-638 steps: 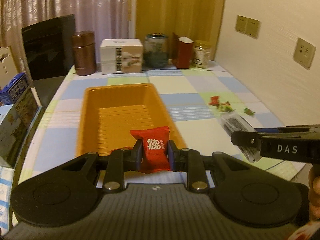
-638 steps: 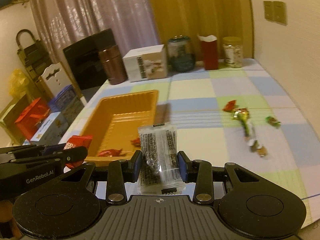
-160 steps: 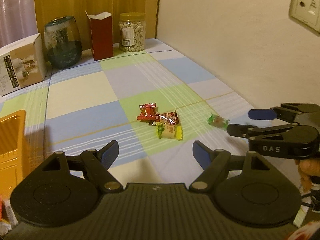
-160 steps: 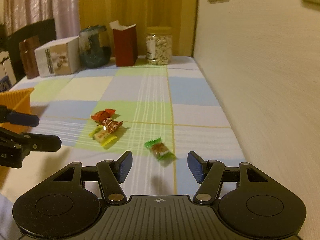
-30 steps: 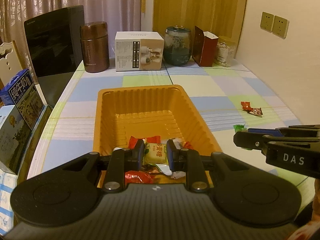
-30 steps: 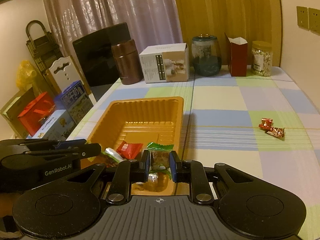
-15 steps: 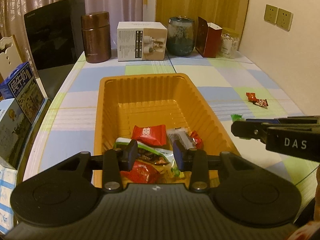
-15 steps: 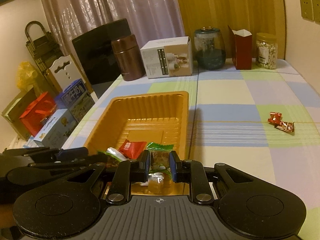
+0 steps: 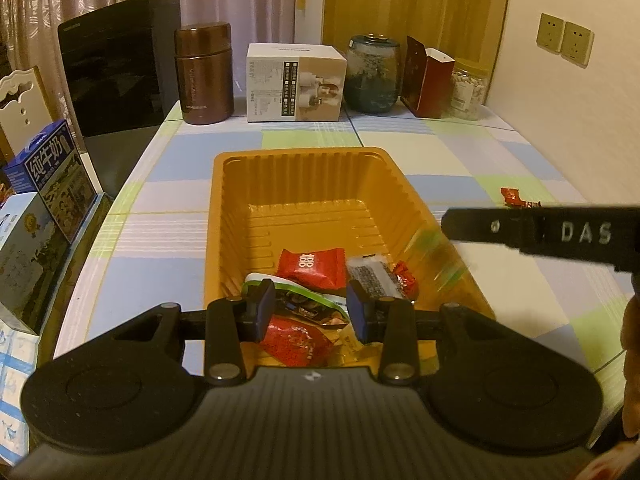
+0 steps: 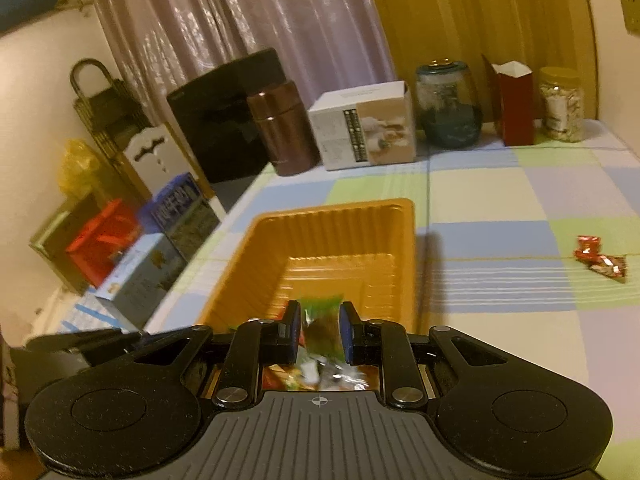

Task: Organize snacks
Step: 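Open the left tool to drop the yellow packet while the right tool releases the green candy into the tray, then move both open tools away from the tray toward the two red candies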

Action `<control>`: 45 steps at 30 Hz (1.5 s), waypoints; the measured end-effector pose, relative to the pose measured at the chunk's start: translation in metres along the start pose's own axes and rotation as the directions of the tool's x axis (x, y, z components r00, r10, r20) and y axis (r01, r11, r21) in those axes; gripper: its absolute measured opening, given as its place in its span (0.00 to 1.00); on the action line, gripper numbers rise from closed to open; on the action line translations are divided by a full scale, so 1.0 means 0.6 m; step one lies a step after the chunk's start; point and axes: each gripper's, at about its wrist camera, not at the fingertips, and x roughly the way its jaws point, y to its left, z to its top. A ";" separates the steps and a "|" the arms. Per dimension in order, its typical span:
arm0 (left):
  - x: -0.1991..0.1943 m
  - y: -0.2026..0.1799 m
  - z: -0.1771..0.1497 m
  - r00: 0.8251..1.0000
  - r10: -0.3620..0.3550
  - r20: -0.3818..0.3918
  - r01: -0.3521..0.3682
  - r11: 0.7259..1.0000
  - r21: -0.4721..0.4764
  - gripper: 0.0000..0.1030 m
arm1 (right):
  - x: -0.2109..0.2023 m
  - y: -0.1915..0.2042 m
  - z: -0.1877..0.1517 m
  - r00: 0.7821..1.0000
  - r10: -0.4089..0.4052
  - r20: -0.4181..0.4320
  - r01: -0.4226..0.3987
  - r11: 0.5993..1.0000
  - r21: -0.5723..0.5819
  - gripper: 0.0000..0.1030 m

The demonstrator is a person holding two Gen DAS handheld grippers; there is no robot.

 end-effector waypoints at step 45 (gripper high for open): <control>-0.166 -0.173 -0.042 0.989 -0.129 0.078 0.126 0.991 0.039 0.64 | -0.326 -0.084 -0.101 0.932 -0.344 0.117 0.327 0.934 0.147 0.63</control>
